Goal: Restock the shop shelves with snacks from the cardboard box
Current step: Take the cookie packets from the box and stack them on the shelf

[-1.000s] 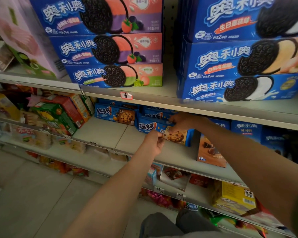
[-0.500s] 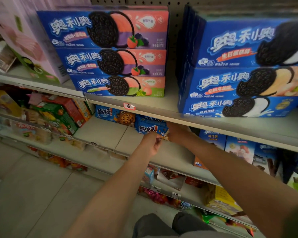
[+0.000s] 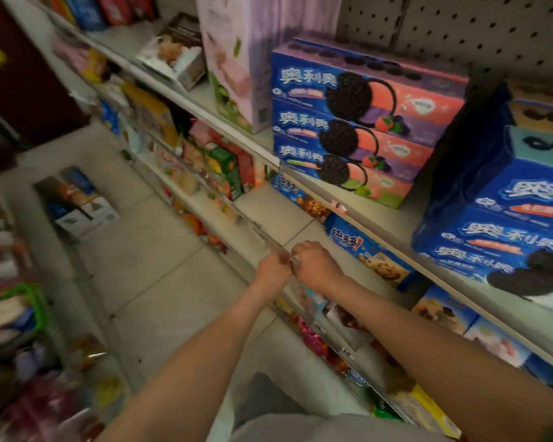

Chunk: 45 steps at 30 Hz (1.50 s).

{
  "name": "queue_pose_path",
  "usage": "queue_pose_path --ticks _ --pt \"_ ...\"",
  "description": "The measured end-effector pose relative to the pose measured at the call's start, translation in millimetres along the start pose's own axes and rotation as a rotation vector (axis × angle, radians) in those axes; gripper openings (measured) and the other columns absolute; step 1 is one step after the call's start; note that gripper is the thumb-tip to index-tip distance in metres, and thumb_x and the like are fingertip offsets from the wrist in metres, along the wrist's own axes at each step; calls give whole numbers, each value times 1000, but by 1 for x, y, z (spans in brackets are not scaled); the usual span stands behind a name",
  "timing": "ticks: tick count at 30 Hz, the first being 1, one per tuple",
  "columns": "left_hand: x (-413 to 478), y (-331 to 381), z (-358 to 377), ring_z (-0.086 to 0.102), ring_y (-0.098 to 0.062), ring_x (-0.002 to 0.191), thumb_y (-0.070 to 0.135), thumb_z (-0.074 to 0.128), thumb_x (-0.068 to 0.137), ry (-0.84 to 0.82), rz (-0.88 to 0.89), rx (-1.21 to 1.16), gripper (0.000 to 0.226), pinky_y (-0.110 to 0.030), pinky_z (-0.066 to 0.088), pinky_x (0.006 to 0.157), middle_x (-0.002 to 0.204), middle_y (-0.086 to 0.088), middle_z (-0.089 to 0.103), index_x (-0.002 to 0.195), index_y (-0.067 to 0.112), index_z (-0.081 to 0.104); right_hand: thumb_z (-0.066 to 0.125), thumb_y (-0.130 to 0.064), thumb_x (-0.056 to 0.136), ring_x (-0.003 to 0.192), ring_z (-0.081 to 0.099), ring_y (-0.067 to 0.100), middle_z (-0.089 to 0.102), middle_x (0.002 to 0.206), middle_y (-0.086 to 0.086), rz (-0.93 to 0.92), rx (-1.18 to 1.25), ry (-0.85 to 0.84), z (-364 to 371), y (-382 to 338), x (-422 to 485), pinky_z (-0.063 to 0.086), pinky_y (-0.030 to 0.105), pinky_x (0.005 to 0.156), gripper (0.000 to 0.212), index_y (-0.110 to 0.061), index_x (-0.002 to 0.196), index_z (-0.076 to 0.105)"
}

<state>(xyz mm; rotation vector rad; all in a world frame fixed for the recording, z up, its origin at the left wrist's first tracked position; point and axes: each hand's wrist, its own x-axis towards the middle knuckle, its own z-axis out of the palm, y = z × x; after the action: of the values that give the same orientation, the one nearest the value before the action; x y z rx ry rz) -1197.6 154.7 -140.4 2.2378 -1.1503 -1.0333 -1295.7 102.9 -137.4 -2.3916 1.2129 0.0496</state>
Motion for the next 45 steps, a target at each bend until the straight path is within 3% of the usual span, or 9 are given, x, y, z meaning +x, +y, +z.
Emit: queue_pose_path --ticks 5,10,15,25,32,39,45 --pt "-3 -57 -65 58 -27 115 11 46 93 90 -133 -65 33 -21 42 84 125 -12 62 124 8 59 51 -22 91 119 46 28 53 124 12 -76 3 -107 17 -74 43 44 35 96 31 -8 118 59" --pt "-2 -126 -148 56 -28 117 12 45 94 230 -264 -108 30 -30 42 93 123 -14 62 120 6 60 49 -21 89 113 53 30 56 120 15 -194 -20 -203 32 -169 96 47 36 89 31 -6 114 61" --pt "17 -179 -219 53 -26 122 12 46 94 322 -399 -142 33 -26 39 97 129 -13 60 125 7 58 54 -28 86 114 53 31 57 120 14 -303 -75 -251 41 -249 156 46 34 92 34 -9 114 60" --pt "128 -234 -332 60 -29 112 14 42 94 398 -498 -166 32 -32 47 92 119 -15 65 119 8 61 56 -31 86 114 54 26 55 126 9 -406 36 -327 57 -371 317 46 32 91 38 -12 119 57" --pt "212 -260 -433 62 -29 105 12 41 94 464 -582 -195 31 -31 47 84 111 -15 68 112 4 64 57 -31 88 111 56 24 59 122 8 -340 179 -403 67 -450 421 47 32 90 37 -11 119 57" --pt "308 -333 -525 62 -30 108 10 41 93 432 -647 -324 33 -38 50 93 117 -15 65 118 8 63 58 -29 88 108 57 24 61 117 10 -302 198 -471 95 -526 544 47 31 89 35 -7 115 59" --pt "395 -394 -630 60 -28 108 13 39 95 385 -617 -266 30 -37 49 94 117 -13 64 114 7 62 54 -21 87 103 58 28 64 110 14 -194 176 -461 110 -597 669 45 28 80 25 -4 104 62"
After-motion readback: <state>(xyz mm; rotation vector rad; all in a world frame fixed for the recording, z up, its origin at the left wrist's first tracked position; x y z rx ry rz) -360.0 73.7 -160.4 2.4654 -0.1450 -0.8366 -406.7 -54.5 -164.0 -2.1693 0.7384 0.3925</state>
